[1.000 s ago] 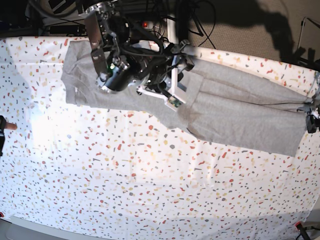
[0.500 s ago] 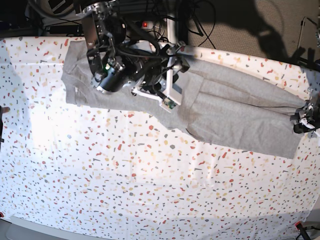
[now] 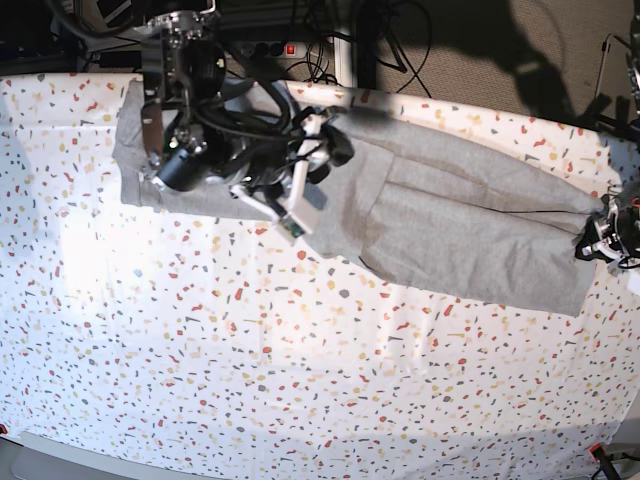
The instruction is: Fold the T-shirt properly
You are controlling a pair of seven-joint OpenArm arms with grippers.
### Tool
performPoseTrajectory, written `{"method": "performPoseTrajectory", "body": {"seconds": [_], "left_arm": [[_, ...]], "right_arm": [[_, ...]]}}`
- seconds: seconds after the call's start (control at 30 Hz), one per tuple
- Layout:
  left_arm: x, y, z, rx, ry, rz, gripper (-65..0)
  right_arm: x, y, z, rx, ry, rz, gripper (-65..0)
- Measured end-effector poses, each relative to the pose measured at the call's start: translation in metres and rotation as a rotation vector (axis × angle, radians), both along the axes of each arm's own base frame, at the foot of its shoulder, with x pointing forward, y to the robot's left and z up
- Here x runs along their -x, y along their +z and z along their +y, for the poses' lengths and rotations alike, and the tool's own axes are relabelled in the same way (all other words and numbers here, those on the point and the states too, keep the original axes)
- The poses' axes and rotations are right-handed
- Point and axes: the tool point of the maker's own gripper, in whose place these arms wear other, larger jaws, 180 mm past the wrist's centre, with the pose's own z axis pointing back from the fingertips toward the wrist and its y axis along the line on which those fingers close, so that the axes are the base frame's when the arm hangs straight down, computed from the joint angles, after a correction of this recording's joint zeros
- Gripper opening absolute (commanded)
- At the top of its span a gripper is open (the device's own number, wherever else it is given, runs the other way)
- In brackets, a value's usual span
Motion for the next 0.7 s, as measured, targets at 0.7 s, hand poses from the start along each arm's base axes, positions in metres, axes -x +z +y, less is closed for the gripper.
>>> {"method": "performPoseTrajectory", "body": {"seconds": [0.7], "left_arm": [[-0.004, 0.072, 0.065, 0.190, 0.209, -0.161, -65.0]], "right_arm": [[-0.042, 0.034, -0.105, 0.042, -0.280, -0.177, -38.9]]}}
